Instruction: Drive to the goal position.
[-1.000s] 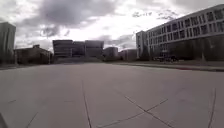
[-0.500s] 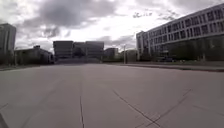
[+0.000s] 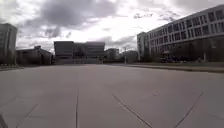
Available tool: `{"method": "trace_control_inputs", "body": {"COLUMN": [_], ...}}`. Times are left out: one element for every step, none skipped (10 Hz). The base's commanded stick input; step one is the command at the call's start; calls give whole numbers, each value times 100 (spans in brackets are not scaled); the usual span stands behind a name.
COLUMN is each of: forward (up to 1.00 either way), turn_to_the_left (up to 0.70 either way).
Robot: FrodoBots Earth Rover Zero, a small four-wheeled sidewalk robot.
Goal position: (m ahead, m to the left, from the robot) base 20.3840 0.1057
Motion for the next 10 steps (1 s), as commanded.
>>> {"method": "trace_control_inputs", "body": {"forward": [50,50,50,50,50,50,50,50,50,50], "turn_to_the_left": [1,1,1,1,1,1,1,1,1,1]}}
